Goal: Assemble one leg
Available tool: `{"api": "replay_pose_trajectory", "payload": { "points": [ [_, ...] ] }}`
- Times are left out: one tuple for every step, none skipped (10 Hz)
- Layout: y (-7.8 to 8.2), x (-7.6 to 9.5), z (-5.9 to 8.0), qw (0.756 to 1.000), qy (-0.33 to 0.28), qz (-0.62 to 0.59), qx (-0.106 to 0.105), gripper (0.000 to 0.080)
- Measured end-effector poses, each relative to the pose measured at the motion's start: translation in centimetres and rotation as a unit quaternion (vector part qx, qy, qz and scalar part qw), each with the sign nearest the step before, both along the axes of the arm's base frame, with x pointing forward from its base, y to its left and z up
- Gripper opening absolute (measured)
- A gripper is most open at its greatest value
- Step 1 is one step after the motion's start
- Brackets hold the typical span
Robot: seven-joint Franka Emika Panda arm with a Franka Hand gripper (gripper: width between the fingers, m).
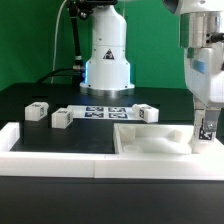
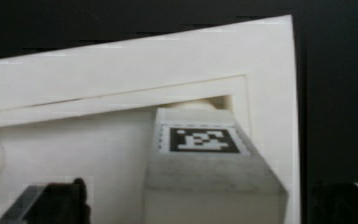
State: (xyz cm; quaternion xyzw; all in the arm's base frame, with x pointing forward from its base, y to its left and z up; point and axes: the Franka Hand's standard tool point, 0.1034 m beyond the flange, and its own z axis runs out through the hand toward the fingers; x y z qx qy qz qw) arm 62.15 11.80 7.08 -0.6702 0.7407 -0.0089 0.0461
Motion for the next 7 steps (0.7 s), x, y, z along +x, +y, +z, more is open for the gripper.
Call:
{"api": "replay_pose_trajectory", "payload": {
  "points": [
    [0.14, -0.04, -0.01, 1.0, -0.001, 0.019, -0.002, 0.0648],
    [0.27, -0.07, -0.03, 0.999, -0.002, 0.045, -0.003, 0.0648],
    [0.24, -0.07, -0.03, 0.999, -0.002, 0.049, -0.004, 0.0649],
    [0.27, -0.07, -0.03, 0.999, -0.002, 0.049, -0.004, 0.0649],
    [0.28, -0.08, -0.03, 0.999, -0.002, 0.049, -0.004, 0.0649],
    [0.28, -0.08, -0.03, 0.999, -0.002, 0.049, -0.004, 0.0649],
    [0.29, -0.08, -0.03, 0.999, -0.002, 0.049, -0.004, 0.0649]
  ]
}}
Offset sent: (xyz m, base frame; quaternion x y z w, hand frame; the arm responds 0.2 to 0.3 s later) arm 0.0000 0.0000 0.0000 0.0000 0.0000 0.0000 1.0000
